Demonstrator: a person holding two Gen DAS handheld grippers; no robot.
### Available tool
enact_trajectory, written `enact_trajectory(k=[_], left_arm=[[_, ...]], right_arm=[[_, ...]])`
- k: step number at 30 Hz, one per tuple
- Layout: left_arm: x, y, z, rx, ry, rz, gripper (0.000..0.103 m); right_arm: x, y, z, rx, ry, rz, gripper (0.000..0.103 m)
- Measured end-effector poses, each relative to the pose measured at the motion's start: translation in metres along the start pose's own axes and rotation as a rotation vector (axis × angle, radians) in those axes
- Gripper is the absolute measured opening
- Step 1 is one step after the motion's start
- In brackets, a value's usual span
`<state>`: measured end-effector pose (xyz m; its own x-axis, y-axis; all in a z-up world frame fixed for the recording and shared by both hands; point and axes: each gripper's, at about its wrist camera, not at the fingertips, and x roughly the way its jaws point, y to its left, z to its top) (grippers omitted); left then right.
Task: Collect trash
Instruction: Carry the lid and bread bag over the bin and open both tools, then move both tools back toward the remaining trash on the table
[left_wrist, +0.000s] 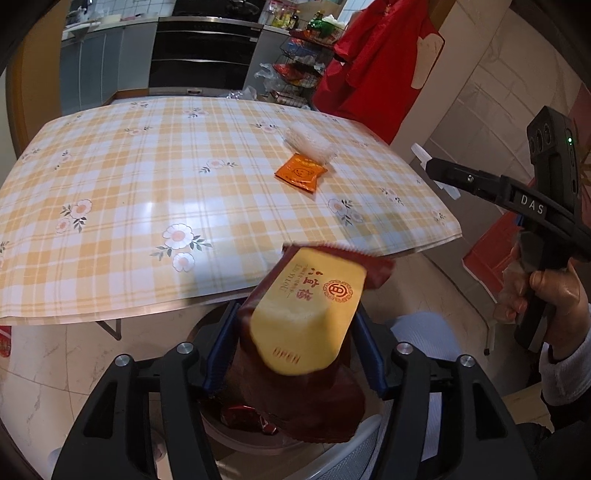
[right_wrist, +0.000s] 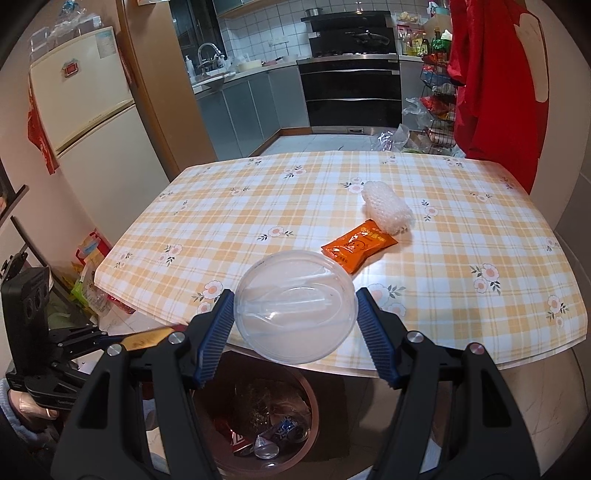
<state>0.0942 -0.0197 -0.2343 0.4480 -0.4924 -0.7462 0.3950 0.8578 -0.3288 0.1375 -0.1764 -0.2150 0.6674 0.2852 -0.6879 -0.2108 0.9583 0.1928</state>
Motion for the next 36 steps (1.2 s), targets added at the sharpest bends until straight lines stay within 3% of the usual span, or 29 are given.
enact_trajectory(k=[2, 6, 14, 16, 23, 30, 36], left_arm=[[0.001, 0.001, 0.000, -0.003, 0.001, -0.010, 0.068], [-0.004, 0.007, 0.002, -0.030, -0.018, -0.008, 0.069], [-0.046, 0.020, 0.006, -0.096, -0.160, 0.104, 0.094], [-0.058, 0.025, 0.005, -0.125, -0.201, 0.117, 0.096], [-0.081, 0.042, 0.000, -0.195, -0.282, 0.197, 0.097], [-0.087, 0.050, -0.011, -0.209, -0.295, 0.231, 0.097], [-0.086, 0.054, -0.016, -0.216, -0.289, 0.236, 0.097]], right_arm=[[0.001, 0.001, 0.000, 0.002, 0.003, 0.000, 0.067], [0.004, 0.004, -0.002, 0.006, 0.018, 0.011, 0.067], [0.013, 0.023, -0.013, -0.023, 0.063, 0.034, 0.067], [0.017, 0.028, -0.017, -0.027, 0.084, 0.040, 0.067], [0.030, 0.048, -0.032, -0.057, 0.150, 0.058, 0.067], [0.035, 0.064, -0.037, -0.084, 0.176, 0.064, 0.068], [0.036, 0.070, -0.037, -0.097, 0.179, 0.069, 0.078]])
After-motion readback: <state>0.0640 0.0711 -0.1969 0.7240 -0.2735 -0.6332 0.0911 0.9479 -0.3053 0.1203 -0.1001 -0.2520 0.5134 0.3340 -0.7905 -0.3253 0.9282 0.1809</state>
